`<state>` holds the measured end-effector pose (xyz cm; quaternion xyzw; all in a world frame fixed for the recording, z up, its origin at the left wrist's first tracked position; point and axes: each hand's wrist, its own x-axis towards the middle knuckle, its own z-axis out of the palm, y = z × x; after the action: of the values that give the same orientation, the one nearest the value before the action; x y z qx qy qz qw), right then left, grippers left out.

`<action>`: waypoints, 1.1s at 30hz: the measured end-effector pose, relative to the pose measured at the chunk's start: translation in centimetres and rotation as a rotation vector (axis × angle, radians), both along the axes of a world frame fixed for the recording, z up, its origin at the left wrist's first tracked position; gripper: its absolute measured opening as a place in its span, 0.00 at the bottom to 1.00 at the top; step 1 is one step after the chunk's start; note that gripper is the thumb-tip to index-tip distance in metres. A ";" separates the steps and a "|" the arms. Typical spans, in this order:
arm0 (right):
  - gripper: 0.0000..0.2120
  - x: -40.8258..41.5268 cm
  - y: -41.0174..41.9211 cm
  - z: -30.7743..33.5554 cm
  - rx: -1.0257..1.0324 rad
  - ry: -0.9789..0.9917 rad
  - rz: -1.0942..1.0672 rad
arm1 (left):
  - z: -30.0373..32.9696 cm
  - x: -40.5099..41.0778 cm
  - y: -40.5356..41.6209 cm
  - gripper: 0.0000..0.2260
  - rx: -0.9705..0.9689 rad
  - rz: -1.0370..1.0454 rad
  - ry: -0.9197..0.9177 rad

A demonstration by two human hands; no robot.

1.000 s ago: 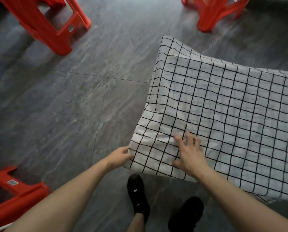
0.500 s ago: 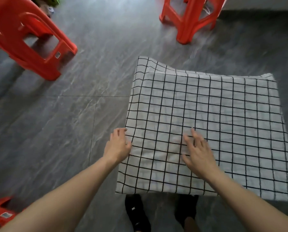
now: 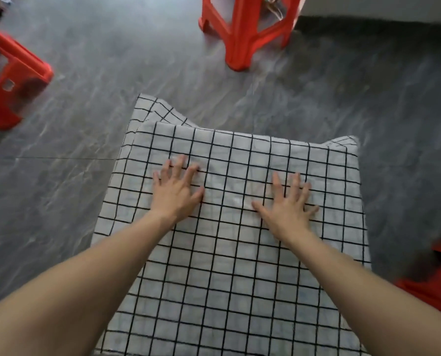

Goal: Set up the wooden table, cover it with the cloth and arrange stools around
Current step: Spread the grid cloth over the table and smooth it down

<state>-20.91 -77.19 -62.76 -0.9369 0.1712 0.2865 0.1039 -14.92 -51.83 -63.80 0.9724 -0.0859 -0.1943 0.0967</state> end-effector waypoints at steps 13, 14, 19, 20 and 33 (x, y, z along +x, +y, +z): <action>0.24 2.3 -9.7 1.5 -0.098 -0.302 -0.244 | 2.2 5.8 3.3 0.15 0.056 0.525 -0.064; 0.24 2.0 -10.6 1.2 -0.098 -0.265 -0.303 | 2.0 5.7 4.0 0.16 0.050 0.586 -0.049; 0.24 0.6 -12.6 0.3 -0.094 -0.176 -0.529 | 1.1 4.0 6.7 0.20 0.009 0.833 0.131; 0.23 0.5 -12.7 0.4 -0.066 -0.191 -0.547 | 1.1 3.8 7.2 0.20 -0.020 0.850 0.173; 0.06 0.6 -15.4 1.3 -0.084 -0.230 -0.540 | 3.2 4.2 9.4 0.14 -0.024 0.681 0.059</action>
<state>-20.32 -92.59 -61.44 -0.8873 0.4129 0.1331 0.1562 -10.69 -42.39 -60.60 0.9380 0.2444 -0.1778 0.1698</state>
